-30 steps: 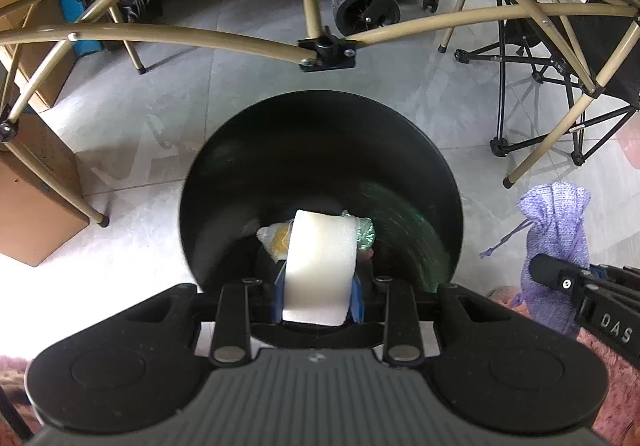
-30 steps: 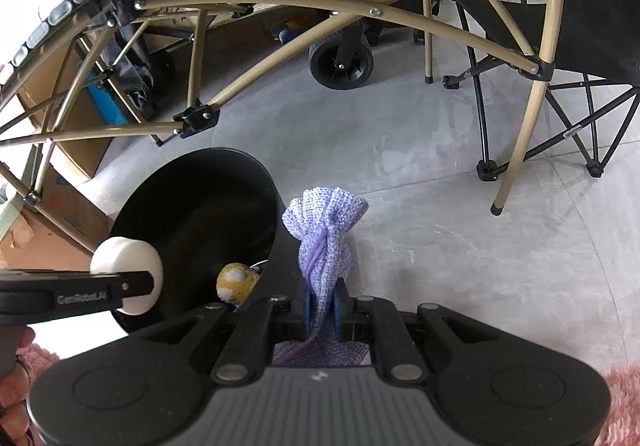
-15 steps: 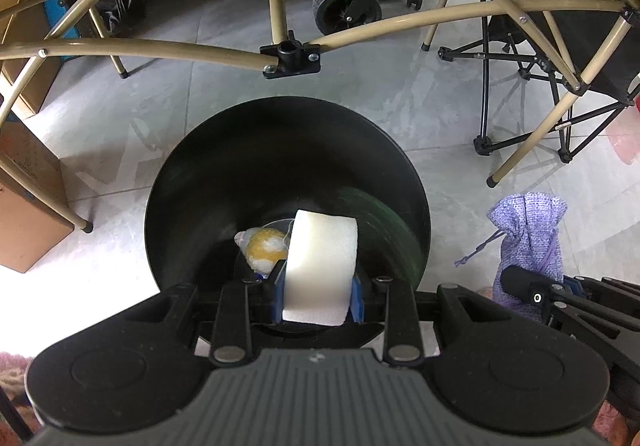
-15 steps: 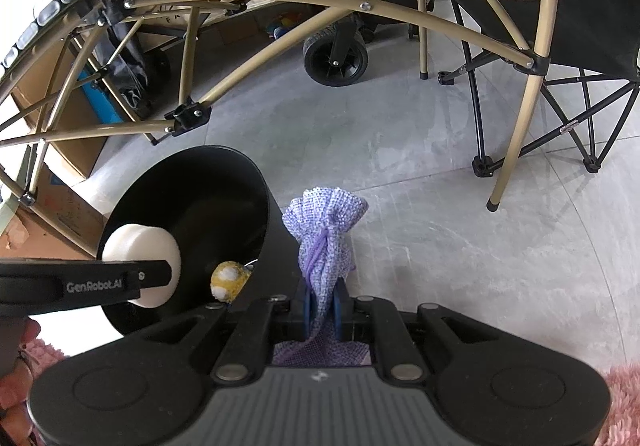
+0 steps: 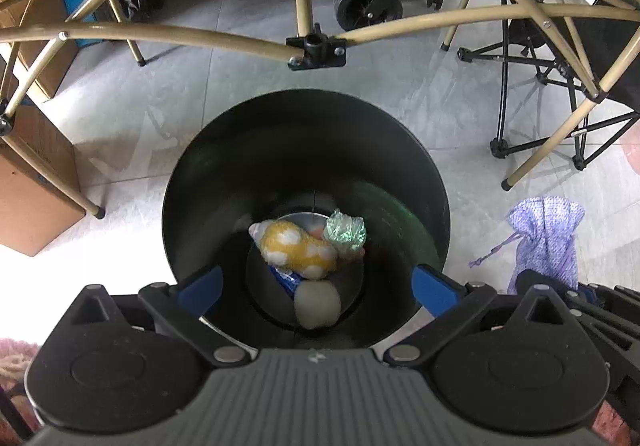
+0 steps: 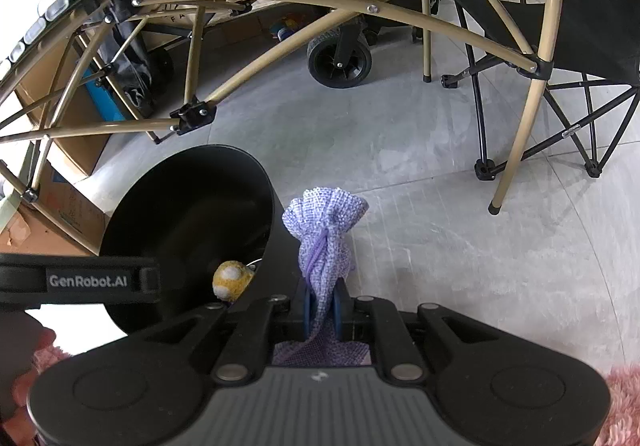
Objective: Collect trash
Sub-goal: 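Lower the purple pouch into the black bin and open the right tool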
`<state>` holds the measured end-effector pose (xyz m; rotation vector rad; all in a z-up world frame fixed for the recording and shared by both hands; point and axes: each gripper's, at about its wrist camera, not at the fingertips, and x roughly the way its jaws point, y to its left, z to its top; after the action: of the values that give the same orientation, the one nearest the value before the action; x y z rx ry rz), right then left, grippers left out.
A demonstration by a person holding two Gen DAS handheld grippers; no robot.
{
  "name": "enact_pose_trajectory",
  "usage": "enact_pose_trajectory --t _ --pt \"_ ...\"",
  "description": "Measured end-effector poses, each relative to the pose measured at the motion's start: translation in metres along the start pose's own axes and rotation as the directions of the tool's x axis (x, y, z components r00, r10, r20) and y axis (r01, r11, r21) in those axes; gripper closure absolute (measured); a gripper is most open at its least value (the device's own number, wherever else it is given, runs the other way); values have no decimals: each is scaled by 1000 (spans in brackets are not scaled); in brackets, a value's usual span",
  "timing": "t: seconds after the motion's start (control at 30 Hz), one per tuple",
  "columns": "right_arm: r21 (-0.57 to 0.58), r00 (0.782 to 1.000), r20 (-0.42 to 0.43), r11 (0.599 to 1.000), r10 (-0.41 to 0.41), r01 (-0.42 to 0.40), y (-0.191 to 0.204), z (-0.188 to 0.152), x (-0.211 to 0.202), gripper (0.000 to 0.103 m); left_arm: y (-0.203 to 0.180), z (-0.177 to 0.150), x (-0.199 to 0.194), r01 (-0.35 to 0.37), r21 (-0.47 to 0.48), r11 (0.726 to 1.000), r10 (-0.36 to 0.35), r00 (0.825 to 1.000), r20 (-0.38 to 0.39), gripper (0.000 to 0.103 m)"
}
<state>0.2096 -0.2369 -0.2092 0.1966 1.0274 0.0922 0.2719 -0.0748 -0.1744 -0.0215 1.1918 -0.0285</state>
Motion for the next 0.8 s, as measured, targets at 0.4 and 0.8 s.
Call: enact_pose_trajectory --t 0.4,0.8 --pt "-6 1000 1 1000 -1 1 0 1 0 93 3 -3 0 4 3 1000 -4 1000 -16 0" --pt "-35 1000 21 999 14 -14 10 4 -2 93 22 -7 -9 1 -28 1000 -1 1000 -3 0"
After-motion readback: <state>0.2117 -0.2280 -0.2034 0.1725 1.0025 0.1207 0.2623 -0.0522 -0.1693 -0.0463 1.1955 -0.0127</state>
